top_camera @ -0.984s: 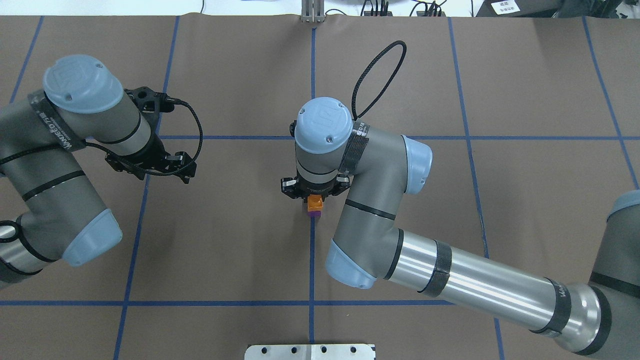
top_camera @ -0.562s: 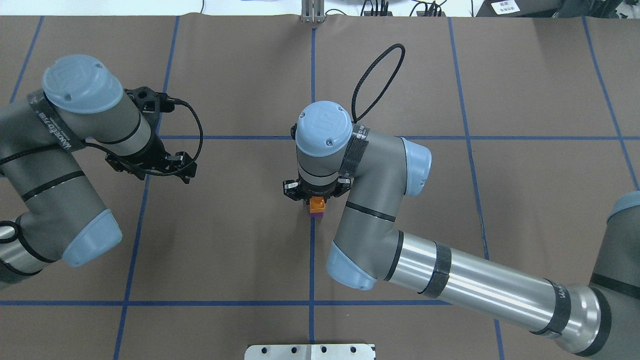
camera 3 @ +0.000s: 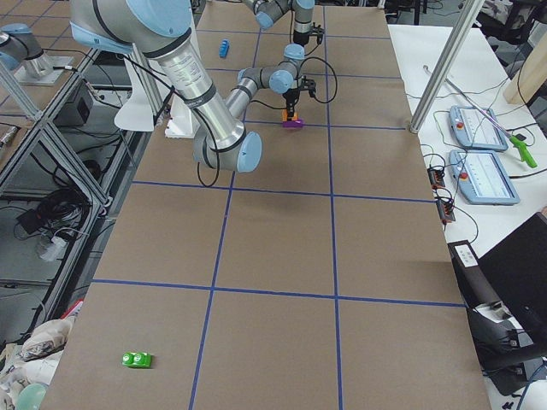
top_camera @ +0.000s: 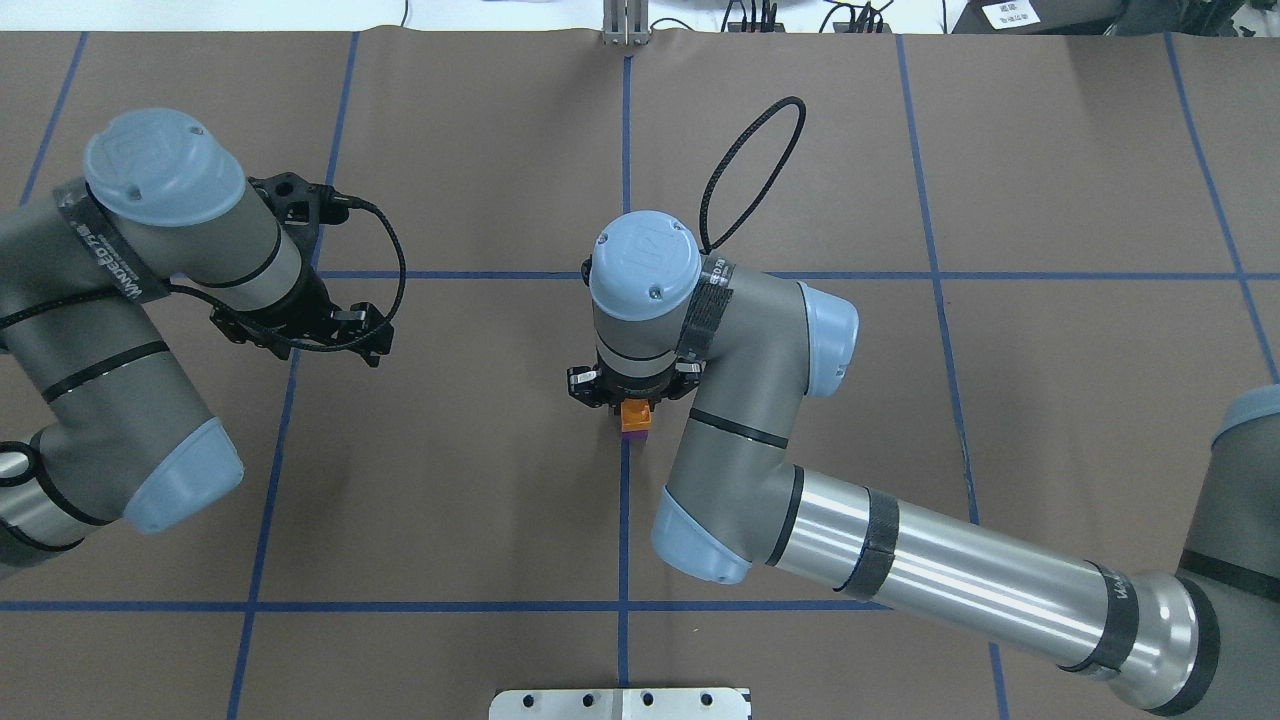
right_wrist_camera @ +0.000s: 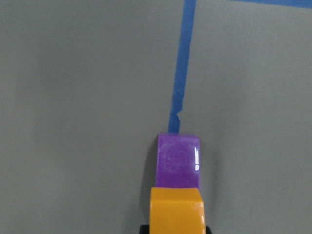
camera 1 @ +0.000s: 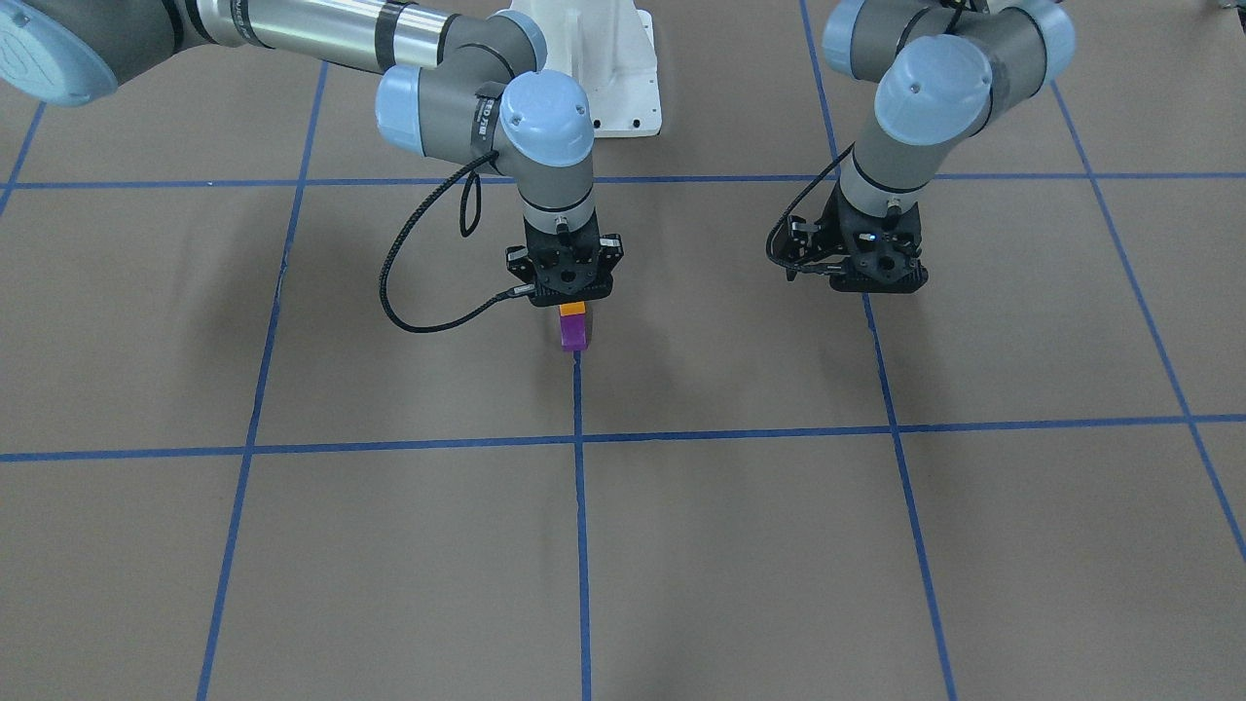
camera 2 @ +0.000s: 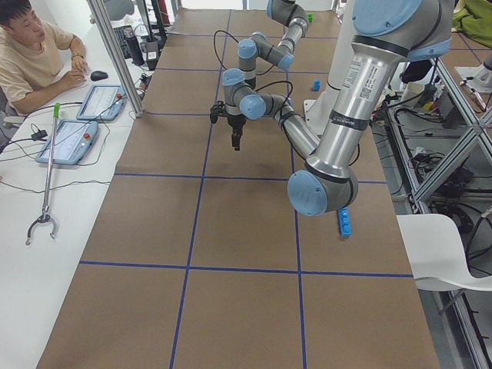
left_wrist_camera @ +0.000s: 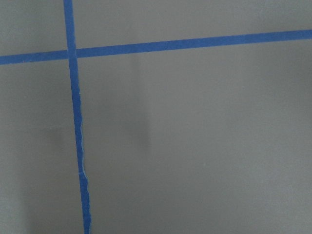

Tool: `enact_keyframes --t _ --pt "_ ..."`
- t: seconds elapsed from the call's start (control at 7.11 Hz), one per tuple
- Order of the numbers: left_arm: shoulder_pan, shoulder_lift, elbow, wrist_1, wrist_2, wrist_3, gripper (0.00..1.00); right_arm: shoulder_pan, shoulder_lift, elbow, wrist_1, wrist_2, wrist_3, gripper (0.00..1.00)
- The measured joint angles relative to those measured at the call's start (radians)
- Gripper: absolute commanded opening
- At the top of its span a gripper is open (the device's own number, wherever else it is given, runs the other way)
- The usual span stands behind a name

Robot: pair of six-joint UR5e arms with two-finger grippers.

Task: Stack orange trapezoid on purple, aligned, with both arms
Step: 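Lower the orange block onto the purple block, aligning it with the right gripper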

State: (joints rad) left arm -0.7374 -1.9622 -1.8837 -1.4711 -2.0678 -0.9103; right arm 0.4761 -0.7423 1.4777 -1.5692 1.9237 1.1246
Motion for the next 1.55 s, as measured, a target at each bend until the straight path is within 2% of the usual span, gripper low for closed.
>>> enact_keyframes --t 0.84,1.12,1.55 --pt "0.000 -0.003 -0.002 0.000 -0.001 -0.006 1.00 -0.001 0.000 -0.006 0.002 0.001 0.015 0.00" --pt "0.001 -0.004 -0.002 0.000 -0.001 -0.007 1.00 -0.002 0.000 -0.009 0.003 0.002 0.015 0.99" --pt "0.001 -0.005 -0.002 0.000 0.000 -0.008 1.00 -0.002 0.001 -0.007 0.004 0.000 0.019 1.00"
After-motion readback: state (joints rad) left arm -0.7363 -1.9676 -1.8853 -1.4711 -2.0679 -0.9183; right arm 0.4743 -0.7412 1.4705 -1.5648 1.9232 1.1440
